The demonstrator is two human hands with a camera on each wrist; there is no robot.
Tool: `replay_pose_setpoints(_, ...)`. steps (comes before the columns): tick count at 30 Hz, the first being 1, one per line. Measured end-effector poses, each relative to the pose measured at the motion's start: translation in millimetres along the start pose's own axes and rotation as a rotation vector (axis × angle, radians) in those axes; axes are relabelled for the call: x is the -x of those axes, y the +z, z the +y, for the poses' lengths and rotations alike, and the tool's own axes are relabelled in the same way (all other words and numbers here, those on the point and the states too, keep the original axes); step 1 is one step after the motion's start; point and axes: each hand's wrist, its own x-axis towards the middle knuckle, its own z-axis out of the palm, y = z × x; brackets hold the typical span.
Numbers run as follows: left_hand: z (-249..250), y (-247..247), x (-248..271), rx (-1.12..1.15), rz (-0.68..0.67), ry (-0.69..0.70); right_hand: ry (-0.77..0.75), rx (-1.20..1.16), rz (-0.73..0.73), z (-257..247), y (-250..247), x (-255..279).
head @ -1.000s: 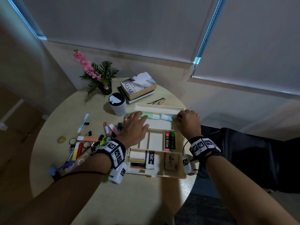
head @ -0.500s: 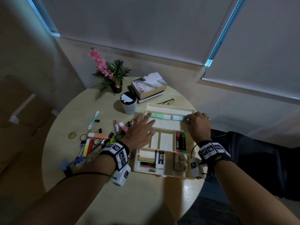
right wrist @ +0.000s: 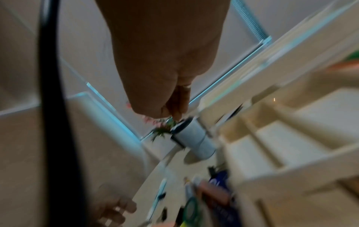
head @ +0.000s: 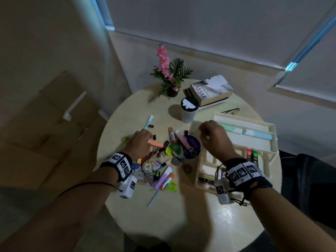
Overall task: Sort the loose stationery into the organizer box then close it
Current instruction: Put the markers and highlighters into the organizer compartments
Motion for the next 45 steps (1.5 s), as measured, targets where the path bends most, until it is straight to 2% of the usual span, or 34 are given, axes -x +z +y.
replay_pose_setpoints(2, -26, 1, 3, -0.020, -0.019, 0.001, 0.018, 0.057, -0.140, -20, 29, -11)
replay_pose_setpoints(5, -45, 7, 3, -0.035, -0.043, 0.032, 0.195, 0.240, -0.295, -36, 66, -21)
replay_pose_setpoints(7, -48, 12, -1, -0.018, -0.048, 0.075, 0.313, 0.340, -0.392, -35, 85, -22)
replay_pose_setpoints(10, -45, 18, -11, -0.031, -0.044, 0.155, 0.417, 0.358, -0.445, -15, 111, -22)
replay_pose_setpoints(15, -46, 27, -30, -0.106, -0.068, 0.222, 0.492, 0.292, -0.426, 8, 133, -21)
replay_pose_setpoints(24, -46, 44, -45, -0.165, -0.038, 0.260, 0.623, 0.233, -0.274, 8, 152, -24)
replay_pose_setpoints(31, -43, 38, -48, -0.179, -0.052, 0.236, 0.719, 0.090, -0.254, -3, 132, -27)
replay_pose_setpoints(37, -39, 31, -48, -0.160, -0.031, 0.161, 0.648, 0.082, -0.189, -1, 108, -30)
replay_pose_setpoints(40, -33, 24, -45, -0.113, 0.008, 0.107, 0.579, -0.008, -0.136, -8, 83, -32)
replay_pose_setpoints(45, -4, -6, -42, 0.042, 0.078, 0.078, 0.423, -0.145, 0.142, -34, 20, -42)
